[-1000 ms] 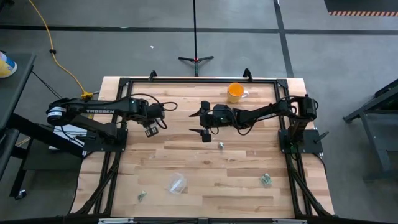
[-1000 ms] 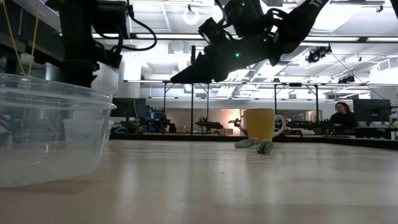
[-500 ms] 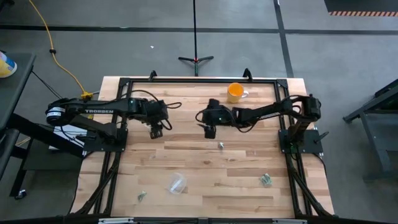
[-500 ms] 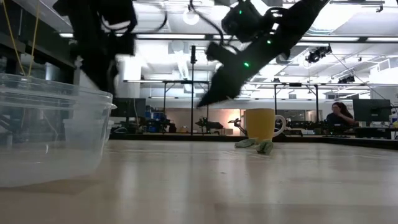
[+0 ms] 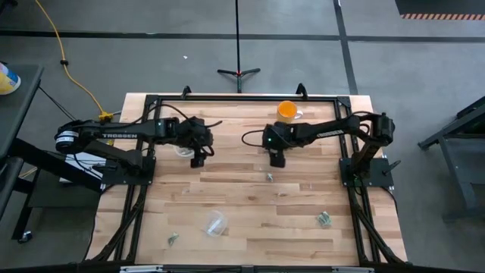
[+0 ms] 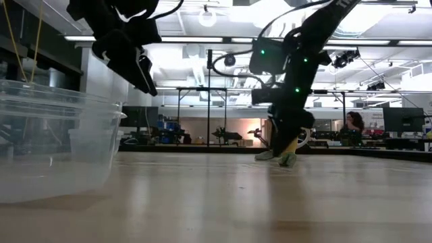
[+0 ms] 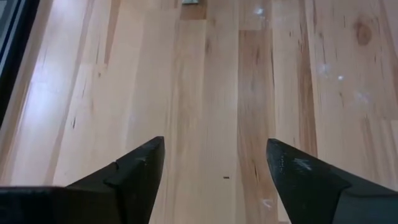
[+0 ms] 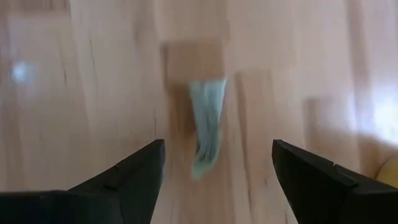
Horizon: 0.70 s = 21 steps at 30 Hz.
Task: Pick and place items into bin
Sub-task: Put the stevia packet into the bottom transparent bin
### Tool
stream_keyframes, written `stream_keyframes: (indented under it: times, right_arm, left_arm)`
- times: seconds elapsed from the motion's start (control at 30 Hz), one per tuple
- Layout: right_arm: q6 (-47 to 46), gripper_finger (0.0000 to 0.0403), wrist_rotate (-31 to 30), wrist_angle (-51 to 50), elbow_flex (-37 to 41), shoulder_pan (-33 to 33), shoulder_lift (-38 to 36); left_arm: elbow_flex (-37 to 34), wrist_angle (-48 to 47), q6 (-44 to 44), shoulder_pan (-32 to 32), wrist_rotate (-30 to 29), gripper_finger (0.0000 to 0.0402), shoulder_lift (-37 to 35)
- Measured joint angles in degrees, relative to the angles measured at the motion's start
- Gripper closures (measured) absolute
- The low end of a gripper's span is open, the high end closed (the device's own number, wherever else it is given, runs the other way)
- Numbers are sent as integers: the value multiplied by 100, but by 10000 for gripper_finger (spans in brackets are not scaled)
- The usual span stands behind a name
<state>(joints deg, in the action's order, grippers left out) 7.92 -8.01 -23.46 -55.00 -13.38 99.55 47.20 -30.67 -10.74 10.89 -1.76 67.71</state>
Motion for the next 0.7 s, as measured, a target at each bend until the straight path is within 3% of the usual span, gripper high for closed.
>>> stream_keyframes:
  times: [0.3,0.7]
  right_arm:
    - [109,130,399,156,0,-47,0]
    - [147,238,430,133,0,-47,20]
  left_arm:
    - [-2,-99,2,-2,0,109,1]
    - [-2,-123,63,-2,2,120,1]
